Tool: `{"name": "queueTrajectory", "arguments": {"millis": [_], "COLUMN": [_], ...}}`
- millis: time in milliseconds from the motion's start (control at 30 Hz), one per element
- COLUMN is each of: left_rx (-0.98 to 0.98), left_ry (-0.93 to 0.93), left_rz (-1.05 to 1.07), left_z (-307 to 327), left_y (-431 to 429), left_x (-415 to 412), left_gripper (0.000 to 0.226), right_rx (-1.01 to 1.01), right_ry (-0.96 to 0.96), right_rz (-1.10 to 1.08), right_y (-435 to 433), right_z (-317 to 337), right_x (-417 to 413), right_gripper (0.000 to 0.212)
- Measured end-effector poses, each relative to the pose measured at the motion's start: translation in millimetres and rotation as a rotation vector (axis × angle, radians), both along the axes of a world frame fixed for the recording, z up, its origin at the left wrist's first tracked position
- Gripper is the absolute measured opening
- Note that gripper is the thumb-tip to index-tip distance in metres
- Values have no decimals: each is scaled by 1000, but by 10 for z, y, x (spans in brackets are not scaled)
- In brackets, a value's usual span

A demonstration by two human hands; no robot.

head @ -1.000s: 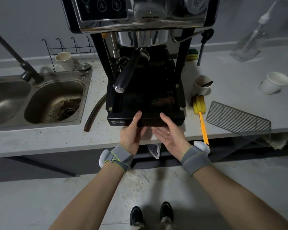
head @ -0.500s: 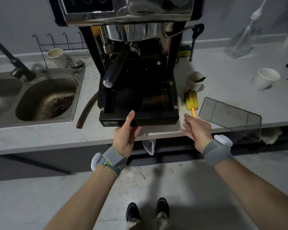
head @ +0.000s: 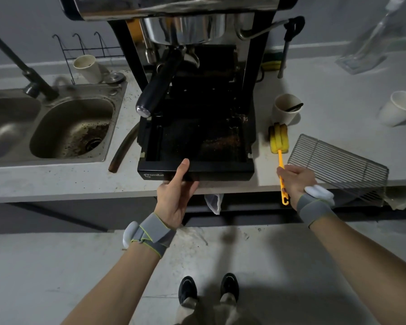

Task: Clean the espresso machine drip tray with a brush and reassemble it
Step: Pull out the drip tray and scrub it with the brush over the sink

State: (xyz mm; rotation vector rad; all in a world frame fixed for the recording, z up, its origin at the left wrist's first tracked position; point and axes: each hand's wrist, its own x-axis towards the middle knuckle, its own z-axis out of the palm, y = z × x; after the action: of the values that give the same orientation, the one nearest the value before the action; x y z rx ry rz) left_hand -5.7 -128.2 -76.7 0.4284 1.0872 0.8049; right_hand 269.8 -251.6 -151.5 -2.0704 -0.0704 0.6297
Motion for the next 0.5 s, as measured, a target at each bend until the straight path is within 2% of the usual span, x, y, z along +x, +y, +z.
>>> {"name": "queueTrajectory", "arguments": {"millis": [133,267,500], "left_rx": [-4,-14,-7], "left_ry": [-4,-8,-9], "left_rz": [-2,-20,-41], "left_z": [0,11,61], "left_y": [-22,-34,-16], "left_x": [27,29,-17], "left_gripper": [68,61,49], "right_rx": [-29,-102,-154], "right_ry": [-81,-56,-92], "right_rz": [-47,22,112], "right_y": [50,45,14], "right_z": [-18,-36,8], "right_x": [4,41,20], "right_gripper": [23,28,20]}}
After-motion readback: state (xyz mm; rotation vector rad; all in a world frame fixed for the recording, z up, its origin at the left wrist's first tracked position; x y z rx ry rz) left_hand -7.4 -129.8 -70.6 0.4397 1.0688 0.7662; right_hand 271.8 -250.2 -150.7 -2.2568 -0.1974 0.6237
